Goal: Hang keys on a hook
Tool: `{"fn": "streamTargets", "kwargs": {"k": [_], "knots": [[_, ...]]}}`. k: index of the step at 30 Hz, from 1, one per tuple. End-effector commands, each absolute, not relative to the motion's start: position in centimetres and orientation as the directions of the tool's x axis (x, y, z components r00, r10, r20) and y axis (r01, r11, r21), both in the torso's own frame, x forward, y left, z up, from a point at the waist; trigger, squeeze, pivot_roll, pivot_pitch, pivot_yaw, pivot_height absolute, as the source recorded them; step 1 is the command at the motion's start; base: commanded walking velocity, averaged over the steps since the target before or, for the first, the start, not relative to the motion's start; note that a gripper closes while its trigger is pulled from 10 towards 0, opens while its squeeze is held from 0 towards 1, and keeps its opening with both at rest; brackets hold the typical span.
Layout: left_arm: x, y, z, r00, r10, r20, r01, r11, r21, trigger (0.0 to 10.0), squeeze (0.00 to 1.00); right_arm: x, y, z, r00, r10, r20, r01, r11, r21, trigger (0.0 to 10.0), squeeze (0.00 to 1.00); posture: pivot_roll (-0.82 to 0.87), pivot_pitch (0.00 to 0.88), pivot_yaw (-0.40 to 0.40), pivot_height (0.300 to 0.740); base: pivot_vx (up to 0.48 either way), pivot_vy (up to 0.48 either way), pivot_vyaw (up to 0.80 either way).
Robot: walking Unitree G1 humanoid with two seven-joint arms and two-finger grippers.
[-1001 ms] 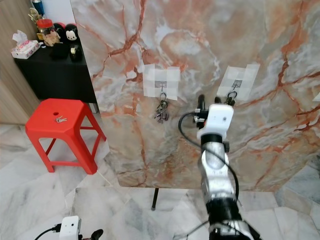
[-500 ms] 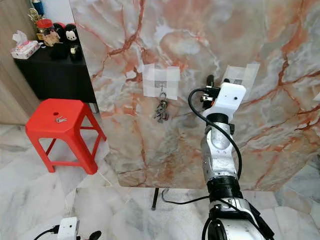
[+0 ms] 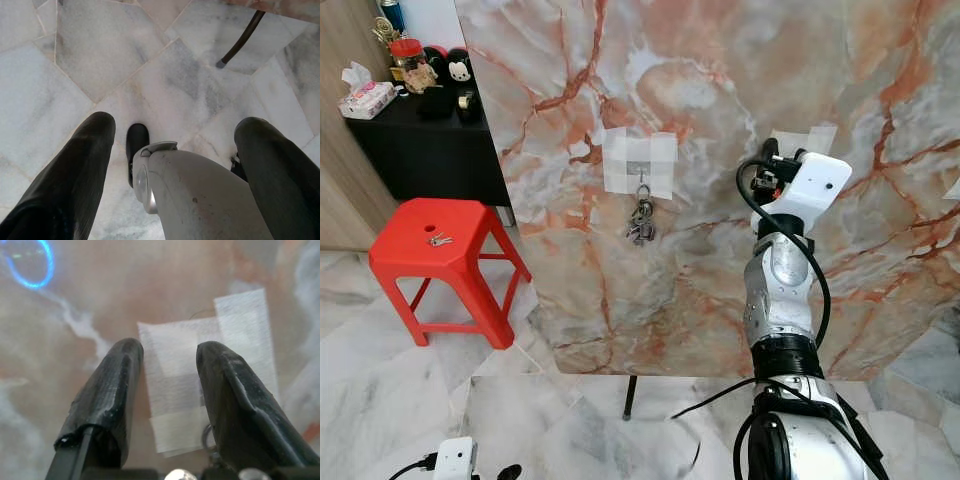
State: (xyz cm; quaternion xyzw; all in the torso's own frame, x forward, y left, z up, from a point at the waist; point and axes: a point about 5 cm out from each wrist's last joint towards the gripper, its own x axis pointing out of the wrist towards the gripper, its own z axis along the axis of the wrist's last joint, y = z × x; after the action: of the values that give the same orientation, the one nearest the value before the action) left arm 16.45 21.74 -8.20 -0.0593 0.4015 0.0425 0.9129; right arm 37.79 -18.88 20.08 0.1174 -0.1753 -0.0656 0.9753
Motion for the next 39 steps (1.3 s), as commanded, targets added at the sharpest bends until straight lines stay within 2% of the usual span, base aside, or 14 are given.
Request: {"fn": "streamTargets", "kwargs": {"k": [1, 3, 10, 39], "knots": [[15.9, 22.0, -8.4, 0.654, 0.033, -0.756, -0.131, 0.989, -0.070, 10.0, 0.00, 38.0, -19.1, 20.8, 0.923, -0.166, 0.346, 0.078, 0.964, 0.256, 10.0, 0.00, 0.10, 0.075, -0.038, 0.740, 0.000, 0.000, 0.00], [15.9, 22.0, -8.4, 0.654, 0.034, -0.755, -0.131, 0.989, -0.069, 10.0, 0.00, 38.3, -18.2, 20.6, 0.933, -0.106, 0.345, 0.019, 0.969, 0.248, 10.0, 0.00, 0.10, 0.075, -0.038, 0.740, 0.000, 0.000, 0.00], [15.9, 22.1, -8.4, 0.655, 0.035, -0.755, -0.131, 0.989, -0.067, 10.0, 0.00, 38.4, -17.3, 20.5, 0.936, -0.059, 0.348, -0.032, 0.968, 0.248, 10.0, 0.00, 0.10, 0.073, -0.037, 0.740, 0.000, 0.000, 0.00], [16.0, 22.0, -8.4, 0.660, 0.035, -0.750, -0.130, 0.989, -0.068, 10.0, 0.00, 39.0, -19.5, 21.3, 0.920, -0.144, 0.366, 0.033, 0.956, 0.292, 10.0, 0.00, 0.11, 0.066, -0.040, 0.740, 0.000, 0.000, 0.00]]}}
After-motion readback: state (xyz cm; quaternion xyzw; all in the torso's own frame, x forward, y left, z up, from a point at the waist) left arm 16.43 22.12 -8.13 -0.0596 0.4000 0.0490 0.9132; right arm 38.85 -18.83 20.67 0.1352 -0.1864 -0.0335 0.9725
